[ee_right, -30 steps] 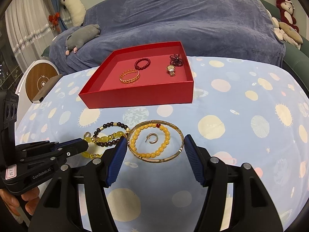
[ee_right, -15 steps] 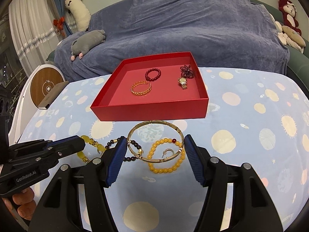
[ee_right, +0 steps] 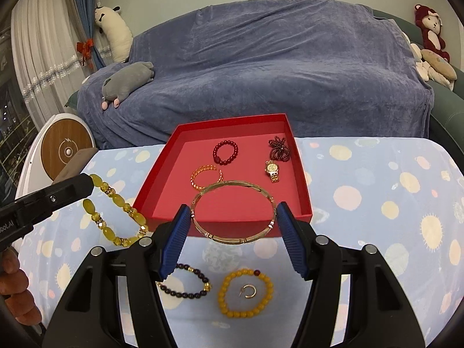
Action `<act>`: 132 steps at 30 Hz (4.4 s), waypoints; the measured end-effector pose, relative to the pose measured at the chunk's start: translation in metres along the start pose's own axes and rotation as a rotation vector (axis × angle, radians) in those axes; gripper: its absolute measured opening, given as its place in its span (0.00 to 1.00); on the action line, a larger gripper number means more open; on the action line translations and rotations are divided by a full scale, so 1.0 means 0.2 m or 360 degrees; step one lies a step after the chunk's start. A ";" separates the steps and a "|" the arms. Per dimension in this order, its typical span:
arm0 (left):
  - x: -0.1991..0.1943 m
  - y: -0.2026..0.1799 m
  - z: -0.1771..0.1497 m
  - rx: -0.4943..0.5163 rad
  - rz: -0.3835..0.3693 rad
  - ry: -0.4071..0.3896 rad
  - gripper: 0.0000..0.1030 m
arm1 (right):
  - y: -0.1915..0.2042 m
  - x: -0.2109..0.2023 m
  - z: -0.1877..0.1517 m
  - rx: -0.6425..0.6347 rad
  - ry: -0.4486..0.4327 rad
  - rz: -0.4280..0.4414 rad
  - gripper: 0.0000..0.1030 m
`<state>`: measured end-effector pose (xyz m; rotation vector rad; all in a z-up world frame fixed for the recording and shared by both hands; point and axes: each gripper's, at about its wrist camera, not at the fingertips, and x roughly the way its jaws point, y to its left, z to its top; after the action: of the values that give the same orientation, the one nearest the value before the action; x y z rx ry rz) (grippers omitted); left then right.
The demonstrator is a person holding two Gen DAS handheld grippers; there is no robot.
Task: Organize jewelry
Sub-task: 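Carry the yellow bracelet and gold bangle into the red box and release, then move both open tools back over the dark and amber bracelets, then grasp the dark bead bracelet with the left tool while the right tool grasps the amber bracelet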
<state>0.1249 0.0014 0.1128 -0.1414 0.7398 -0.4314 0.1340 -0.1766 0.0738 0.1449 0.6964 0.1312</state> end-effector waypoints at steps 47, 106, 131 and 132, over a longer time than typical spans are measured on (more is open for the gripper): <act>0.21 0.20 -0.04 -0.0125 0.0229 0.0111 0.26 | -0.20 0.09 -0.06 0.0102 0.0104 -0.0071 0.64; 0.42 0.00 -0.50 0.0111 0.0125 0.0418 0.06 | -0.16 0.15 -0.44 -0.0025 0.0381 -0.0213 0.07; 0.11 -0.09 -0.33 0.0142 -0.0063 0.0219 0.06 | -0.14 -0.15 -0.18 0.0040 0.0074 -0.0138 0.07; 0.11 -0.08 -0.32 0.0134 -0.0067 0.0216 0.06 | -0.14 -0.16 -0.16 0.0043 0.0060 -0.0137 0.07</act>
<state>0.0899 -0.0213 0.0569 -0.0492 0.8518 -0.5154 0.0911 -0.2056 0.0649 0.1382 0.7412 0.0423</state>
